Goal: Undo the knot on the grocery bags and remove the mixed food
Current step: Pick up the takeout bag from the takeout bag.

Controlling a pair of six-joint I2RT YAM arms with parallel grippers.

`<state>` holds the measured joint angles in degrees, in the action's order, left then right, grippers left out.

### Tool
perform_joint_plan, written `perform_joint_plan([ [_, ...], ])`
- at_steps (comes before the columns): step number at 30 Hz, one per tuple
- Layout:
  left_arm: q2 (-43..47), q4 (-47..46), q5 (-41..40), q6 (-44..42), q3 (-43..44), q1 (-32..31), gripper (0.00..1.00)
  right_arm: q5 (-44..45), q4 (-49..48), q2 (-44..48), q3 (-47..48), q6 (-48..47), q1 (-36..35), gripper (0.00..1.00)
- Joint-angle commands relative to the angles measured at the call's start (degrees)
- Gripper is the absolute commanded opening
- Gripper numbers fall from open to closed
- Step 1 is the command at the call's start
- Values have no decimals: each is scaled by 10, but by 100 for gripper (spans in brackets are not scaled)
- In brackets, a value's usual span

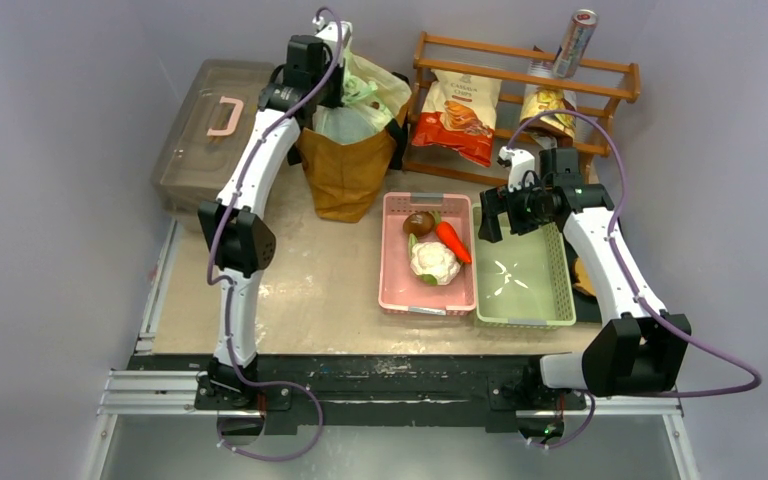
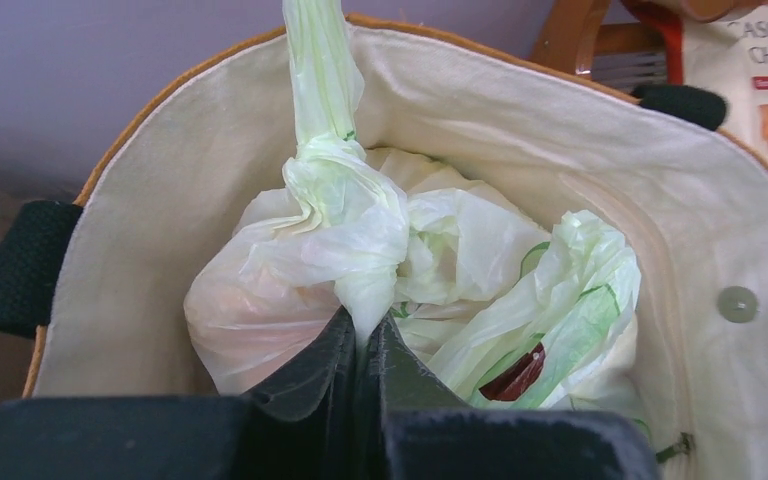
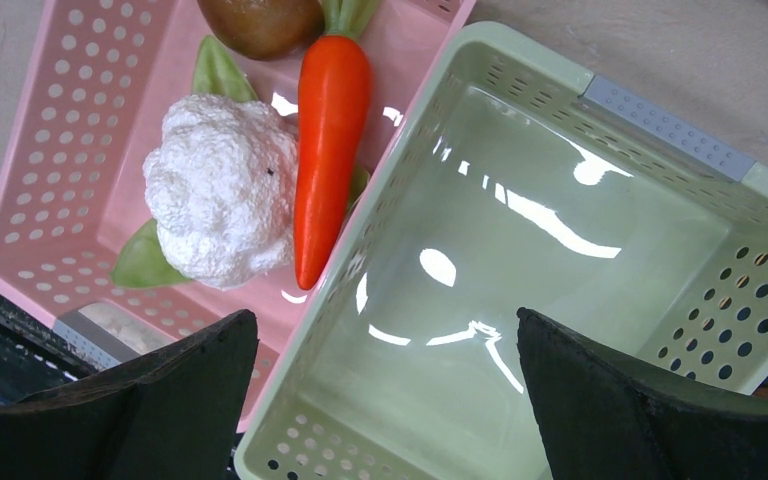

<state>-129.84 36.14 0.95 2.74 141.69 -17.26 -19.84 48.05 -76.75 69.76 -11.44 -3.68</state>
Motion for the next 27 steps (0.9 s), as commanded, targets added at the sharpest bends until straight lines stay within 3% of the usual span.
perform_joint_plan([
  [1, 87, -51, 36, 30, 32, 4, 0, 7, -11, 16, -4, -1, 3, 99],
  [27, 192, -242, 67, 133, 97, 17, 0, 7, -9, 20, 0, -1, 2, 99],
])
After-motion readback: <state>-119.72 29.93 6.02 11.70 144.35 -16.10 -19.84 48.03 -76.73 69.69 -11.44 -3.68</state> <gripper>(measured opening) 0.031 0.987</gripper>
